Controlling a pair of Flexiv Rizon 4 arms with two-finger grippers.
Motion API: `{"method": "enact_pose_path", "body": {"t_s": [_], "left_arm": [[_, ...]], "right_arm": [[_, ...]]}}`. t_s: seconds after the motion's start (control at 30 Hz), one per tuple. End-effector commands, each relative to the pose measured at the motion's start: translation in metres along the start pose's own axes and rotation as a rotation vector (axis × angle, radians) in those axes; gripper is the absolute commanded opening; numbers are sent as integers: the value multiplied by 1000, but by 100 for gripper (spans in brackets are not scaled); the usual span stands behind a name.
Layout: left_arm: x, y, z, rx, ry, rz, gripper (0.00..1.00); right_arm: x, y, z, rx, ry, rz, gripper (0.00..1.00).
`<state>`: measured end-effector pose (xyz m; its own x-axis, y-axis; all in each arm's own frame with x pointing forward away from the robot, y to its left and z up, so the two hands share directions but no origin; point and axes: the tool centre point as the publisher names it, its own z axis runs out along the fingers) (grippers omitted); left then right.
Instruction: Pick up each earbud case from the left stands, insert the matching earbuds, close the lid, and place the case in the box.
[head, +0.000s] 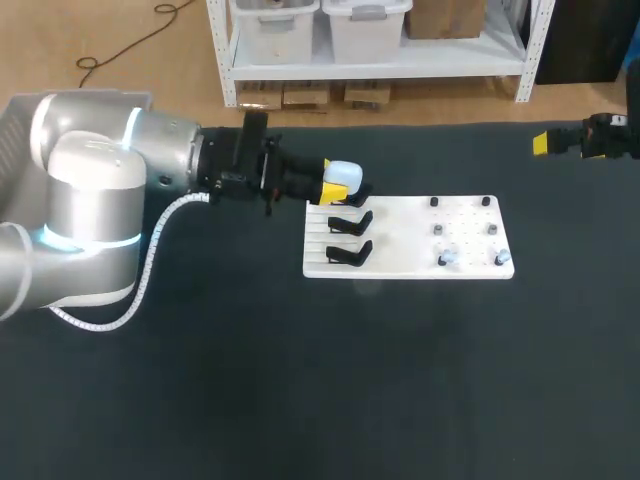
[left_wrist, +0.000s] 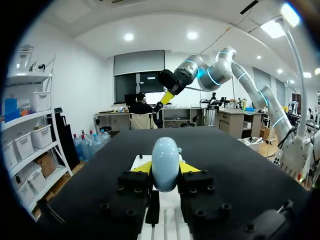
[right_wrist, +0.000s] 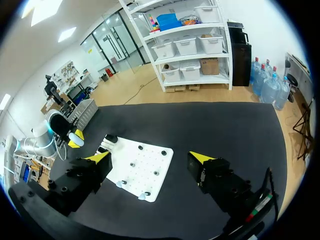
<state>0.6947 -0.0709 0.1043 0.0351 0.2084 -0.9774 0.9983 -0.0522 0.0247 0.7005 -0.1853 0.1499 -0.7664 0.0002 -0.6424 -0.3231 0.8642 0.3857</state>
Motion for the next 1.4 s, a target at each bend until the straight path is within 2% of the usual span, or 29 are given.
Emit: {"method": "enact_pose_path", "body": {"t_s": [0.03, 0.57, 0.73, 0.97, 1.27, 1.4], "left_arm": [[-1, -4, -1, -19, -1, 2, 0], [-1, -4, -1, -19, -1, 2, 0], [-4, -22, -4, -25, -55, 10, 0], [0, -37, -12, -28, -105, -10, 0], [-3, -34, -8, -10, -144, -16, 0], [-4, -32, -3, 4, -153, -13, 0]], "right_arm": [[0, 0, 0, -1, 0, -1, 100], [0, 0, 0, -1, 0, -1, 100], [0, 0, 0, -1, 0, -1, 100], [13, 41, -4, -34, 62, -59, 100], [32, 104, -5, -85, 132, -124, 100], [41, 130, -2, -65, 173, -155, 100]]}}
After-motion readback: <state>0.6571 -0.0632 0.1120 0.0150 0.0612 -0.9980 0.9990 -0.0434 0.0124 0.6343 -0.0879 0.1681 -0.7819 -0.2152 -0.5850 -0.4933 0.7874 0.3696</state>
